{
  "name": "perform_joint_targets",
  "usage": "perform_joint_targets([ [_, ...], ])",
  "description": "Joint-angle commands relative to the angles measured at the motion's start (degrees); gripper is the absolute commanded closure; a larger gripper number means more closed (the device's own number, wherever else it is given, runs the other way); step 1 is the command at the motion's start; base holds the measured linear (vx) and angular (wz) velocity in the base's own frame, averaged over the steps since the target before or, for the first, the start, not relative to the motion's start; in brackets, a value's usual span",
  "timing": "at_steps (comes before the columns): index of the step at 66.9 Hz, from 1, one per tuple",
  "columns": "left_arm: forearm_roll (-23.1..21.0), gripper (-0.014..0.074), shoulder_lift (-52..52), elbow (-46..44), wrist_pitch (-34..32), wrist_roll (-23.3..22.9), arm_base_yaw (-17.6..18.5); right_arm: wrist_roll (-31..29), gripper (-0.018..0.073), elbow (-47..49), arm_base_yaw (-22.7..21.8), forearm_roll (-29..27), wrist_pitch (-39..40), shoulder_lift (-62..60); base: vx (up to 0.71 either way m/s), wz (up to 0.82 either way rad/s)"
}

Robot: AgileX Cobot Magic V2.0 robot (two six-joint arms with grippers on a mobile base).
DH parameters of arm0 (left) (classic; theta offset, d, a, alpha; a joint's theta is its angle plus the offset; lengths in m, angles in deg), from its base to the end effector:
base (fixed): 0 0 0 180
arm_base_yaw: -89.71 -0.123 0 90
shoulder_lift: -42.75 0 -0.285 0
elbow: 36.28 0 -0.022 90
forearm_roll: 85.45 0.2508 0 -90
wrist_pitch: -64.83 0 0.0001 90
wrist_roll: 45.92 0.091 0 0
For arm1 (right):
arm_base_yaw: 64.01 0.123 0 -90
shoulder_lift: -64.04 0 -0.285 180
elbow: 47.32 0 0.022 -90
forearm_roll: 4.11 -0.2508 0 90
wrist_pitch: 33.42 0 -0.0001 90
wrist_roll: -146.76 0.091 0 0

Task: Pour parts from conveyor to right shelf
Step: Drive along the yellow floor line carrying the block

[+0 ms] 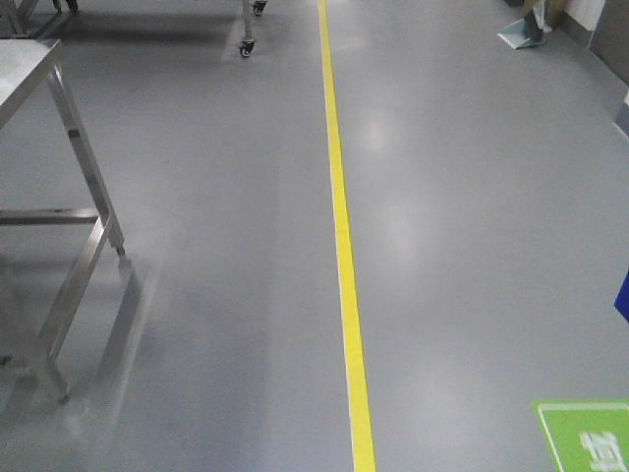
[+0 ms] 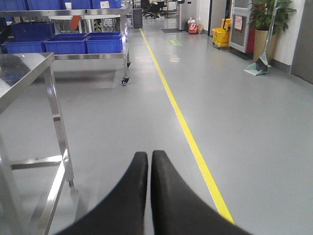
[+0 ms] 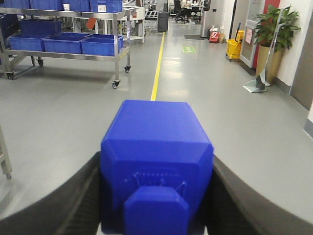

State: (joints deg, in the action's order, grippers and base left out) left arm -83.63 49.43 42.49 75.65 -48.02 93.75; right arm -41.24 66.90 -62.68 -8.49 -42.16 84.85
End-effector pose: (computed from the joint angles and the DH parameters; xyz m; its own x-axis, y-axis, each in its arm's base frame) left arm 0.0555 -0.0034 0.1879 -0.1092 0.0022 -0.9940 0.0639 0.9979 -0.0048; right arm 0.0732 0.0028 0.2526 -0.0900 -0.0661 -0.9937 -0.0406 0.9972 -0.0627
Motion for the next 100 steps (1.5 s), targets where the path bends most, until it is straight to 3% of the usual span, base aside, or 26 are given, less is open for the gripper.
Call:
perform_joint_targets([
  [1,-0.1,0.0603,-0.2,-1.0,-4.0,-0.4,0.1,-0.6,0.0561,1.7,-0.2,0.1,4.8,0.5,0.80,0.05],
  [100,-0.1,0.0603,-0.2,-1.0,-4.0,-0.4,0.1,-0.6,0.0561,1.7,-0.2,0.1,4.8,0.5,0.79,-0.03],
])
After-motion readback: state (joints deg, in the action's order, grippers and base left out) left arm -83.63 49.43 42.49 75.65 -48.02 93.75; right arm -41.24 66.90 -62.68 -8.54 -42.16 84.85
